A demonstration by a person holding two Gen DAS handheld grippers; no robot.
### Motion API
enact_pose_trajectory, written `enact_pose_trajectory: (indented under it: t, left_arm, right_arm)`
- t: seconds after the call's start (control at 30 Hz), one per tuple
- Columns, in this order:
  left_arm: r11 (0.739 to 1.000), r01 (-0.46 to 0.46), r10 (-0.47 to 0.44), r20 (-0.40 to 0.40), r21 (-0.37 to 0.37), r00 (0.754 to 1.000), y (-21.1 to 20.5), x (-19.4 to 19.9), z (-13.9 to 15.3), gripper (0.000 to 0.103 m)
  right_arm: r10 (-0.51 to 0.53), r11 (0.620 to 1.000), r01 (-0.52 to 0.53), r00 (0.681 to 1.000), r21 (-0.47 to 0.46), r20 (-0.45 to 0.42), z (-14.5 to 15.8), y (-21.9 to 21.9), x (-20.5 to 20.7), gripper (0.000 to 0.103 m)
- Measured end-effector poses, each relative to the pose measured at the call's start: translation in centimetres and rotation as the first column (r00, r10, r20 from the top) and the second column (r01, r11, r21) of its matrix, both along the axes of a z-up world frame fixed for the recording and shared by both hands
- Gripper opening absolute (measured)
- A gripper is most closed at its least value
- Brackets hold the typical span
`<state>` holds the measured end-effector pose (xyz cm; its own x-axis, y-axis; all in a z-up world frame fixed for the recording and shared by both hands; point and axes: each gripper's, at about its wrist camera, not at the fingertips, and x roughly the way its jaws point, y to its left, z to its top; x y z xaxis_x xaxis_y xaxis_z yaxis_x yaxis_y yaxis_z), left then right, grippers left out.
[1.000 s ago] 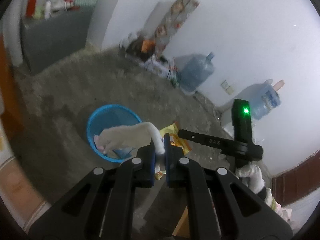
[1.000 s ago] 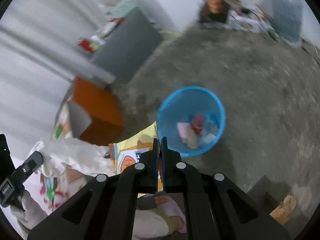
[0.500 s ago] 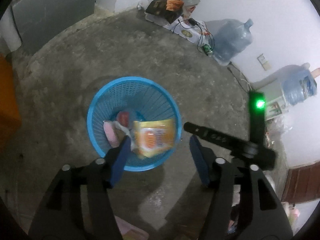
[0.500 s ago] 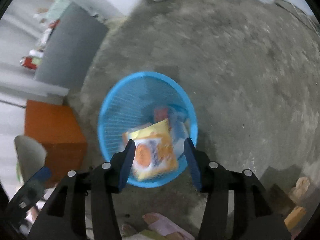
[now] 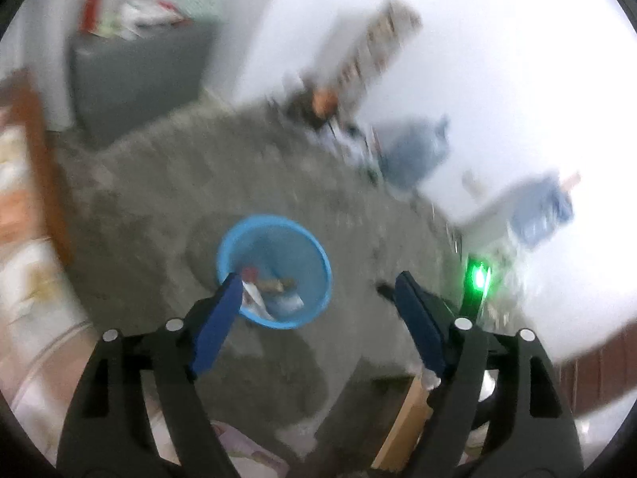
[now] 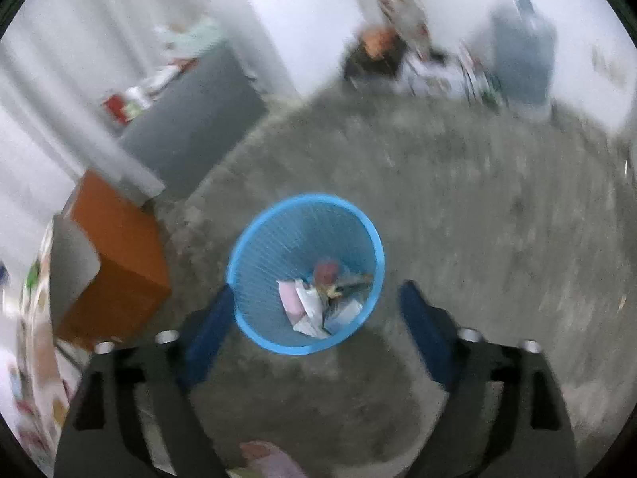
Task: Collect trash
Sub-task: 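Open both tools over the wastebasket to drop glove and yellow bag, then move both open tools back to the table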
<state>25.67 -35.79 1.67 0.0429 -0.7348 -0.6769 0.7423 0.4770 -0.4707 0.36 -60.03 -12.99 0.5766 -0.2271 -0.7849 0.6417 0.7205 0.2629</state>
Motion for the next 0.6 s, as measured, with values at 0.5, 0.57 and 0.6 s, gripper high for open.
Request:
enact_pose_trajectory:
  t: [0.5,0.57,0.6]
  left_arm:
    - [0.808,-0.544,0.558,0.000,-0.227,0.830,35.3,-8.3,3.8,0.083]
    - [0.785,-0.577,0.589,-0.015,-0.226,0.808,37.9,-10.0,2.6,0.083]
    - [0.772,-0.593,0.604,-0.024,-0.229,0.796,39.1,-10.8,2.1,0.083]
  right_arm:
    - [0.529,0.824,-0.557,0.823,0.108,0.209,11.7,23.3,2.2,0.096]
    - [0.581,0.778,-0.611,0.788,0.144,0.203,11.8,26.6,3.3,0.096]
    - [0.607,0.750,-0.636,0.771,0.179,0.195,11.6,28.7,4.0,0.096]
